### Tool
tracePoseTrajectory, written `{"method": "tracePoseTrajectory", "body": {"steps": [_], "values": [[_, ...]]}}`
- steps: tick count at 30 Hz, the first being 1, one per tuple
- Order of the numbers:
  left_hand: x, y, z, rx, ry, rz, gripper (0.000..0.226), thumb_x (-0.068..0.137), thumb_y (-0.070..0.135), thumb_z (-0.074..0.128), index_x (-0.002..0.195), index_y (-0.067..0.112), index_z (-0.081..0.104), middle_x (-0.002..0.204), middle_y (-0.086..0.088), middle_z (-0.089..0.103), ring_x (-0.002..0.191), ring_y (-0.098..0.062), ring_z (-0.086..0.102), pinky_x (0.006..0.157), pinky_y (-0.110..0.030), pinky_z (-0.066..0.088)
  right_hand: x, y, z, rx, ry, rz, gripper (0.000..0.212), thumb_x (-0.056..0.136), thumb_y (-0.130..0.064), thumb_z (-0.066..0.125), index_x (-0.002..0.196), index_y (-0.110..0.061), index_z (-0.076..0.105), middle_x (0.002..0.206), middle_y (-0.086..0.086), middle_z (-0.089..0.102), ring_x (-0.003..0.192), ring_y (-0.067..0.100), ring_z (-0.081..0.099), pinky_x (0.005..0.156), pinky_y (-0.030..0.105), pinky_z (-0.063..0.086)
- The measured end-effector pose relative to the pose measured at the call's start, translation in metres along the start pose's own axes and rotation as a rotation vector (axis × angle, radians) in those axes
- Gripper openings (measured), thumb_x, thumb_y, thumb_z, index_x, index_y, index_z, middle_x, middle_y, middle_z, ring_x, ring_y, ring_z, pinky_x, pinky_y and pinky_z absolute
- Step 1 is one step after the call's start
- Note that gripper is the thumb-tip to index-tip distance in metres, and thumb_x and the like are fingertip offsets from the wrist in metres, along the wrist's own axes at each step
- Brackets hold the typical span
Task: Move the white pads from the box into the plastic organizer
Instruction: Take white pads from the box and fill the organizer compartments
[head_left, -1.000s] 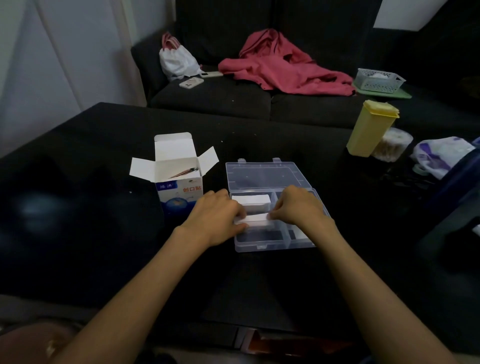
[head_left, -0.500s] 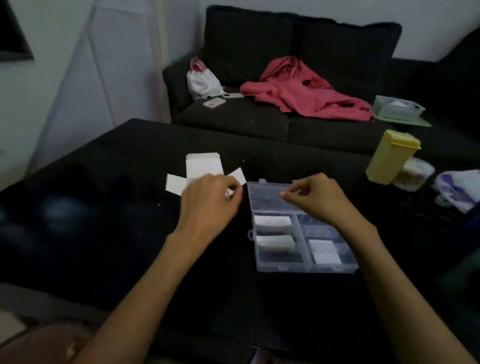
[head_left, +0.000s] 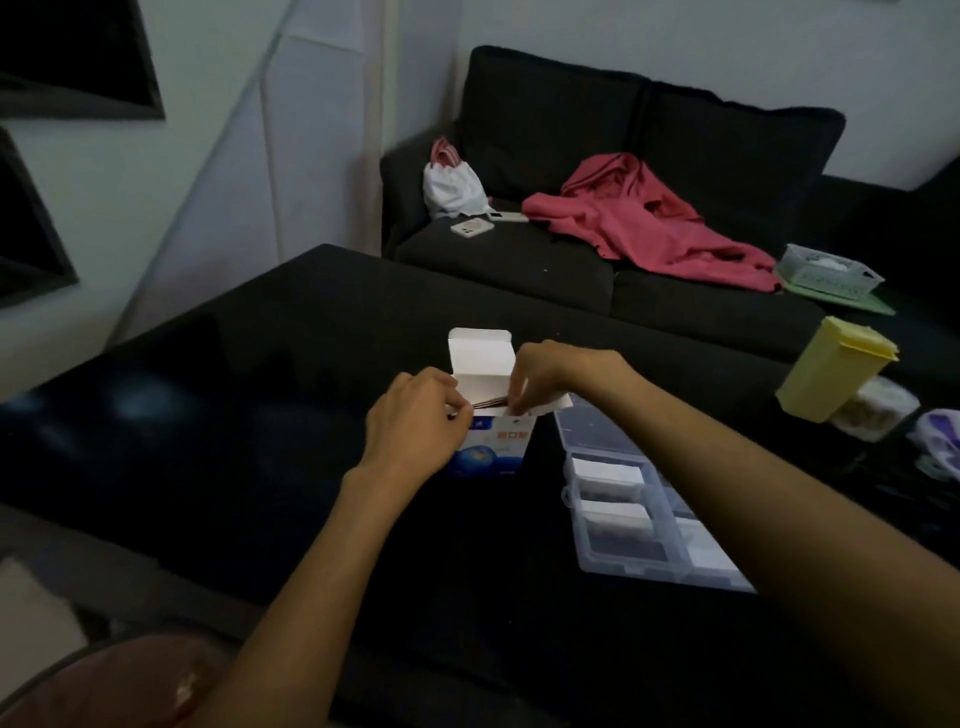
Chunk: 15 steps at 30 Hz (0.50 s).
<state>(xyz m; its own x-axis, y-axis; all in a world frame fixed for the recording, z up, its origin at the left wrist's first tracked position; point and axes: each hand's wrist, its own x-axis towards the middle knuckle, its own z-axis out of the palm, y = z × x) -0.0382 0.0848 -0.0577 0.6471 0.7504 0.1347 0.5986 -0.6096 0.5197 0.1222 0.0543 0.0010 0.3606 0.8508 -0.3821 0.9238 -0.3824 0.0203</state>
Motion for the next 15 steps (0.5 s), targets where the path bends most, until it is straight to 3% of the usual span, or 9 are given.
{"method": "tracePoseTrajectory", "body": {"steps": [5, 15], "values": [[0.001, -0.003, -0.002, -0.037, -0.067, 0.052, 0.023, 0.088, 0.034, 0.062, 0.11, 0.029, 0.067, 0.139, 0.008, 0.042, 0.124, -0.013, 0.037, 0.09, -0.033, 0.038, 0.008, -0.01, -0.007, -0.08, -0.079, 0.066, 0.056, 0.082, -0.029, 0.068, 0.129, -0.009, 0.046, 0.128, 0.008, 0.053, 0.115, 0.025, 0.05, 0.091, 0.036, 0.043], [0.005, -0.008, 0.0, -0.077, -0.06, 0.03, 0.027, 0.088, 0.032, 0.062, 0.114, 0.025, 0.064, 0.14, 0.008, 0.043, 0.124, -0.013, 0.04, 0.085, -0.03, 0.037, 0.005, -0.01, -0.008, 0.001, -0.119, 0.014, 0.044, 0.086, -0.024, 0.063, 0.127, -0.011, 0.052, 0.131, 0.008, 0.049, 0.12, 0.025, 0.045, 0.093, 0.034, 0.039]]}}
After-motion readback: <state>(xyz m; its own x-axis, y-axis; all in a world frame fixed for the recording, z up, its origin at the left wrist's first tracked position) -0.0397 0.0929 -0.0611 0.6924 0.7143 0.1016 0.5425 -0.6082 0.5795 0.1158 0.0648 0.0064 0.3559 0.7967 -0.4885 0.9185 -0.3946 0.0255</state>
